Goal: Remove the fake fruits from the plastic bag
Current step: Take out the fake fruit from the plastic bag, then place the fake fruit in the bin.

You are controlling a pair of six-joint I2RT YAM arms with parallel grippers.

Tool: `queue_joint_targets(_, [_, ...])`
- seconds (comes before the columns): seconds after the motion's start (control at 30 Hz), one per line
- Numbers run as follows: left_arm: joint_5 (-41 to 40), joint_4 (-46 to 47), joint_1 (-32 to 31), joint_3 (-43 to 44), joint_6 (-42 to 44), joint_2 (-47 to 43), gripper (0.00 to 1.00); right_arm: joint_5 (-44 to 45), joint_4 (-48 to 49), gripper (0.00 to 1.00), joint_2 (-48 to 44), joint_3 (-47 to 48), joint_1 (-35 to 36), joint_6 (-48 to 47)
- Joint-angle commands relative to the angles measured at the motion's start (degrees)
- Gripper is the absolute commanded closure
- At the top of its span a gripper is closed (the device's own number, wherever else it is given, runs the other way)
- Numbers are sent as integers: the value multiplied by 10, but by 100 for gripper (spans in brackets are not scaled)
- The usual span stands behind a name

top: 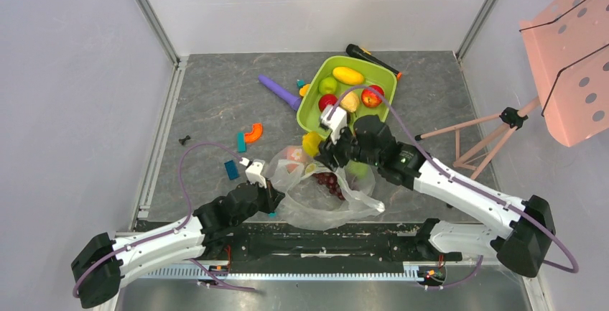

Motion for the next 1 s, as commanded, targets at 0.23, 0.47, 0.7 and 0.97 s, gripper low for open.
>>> queue_joint_targets(0.23, [-7,16,-2,5,-5,-2,93,204,-8,50,86,113,-97,103])
queue_joint_targets(0.47, [-7,16,-2,5,-6,-1,93,277,-30,51,165,138,-166,104])
queue_joint_targets(0.7, [-6,14,-3,4,-6,-4,93,192,-23,52,263,185,-253,107])
queue_joint_targets(0.97, [-7,15,-3,4,-6,-3,93,186,-52,52,375,265,-307,81])
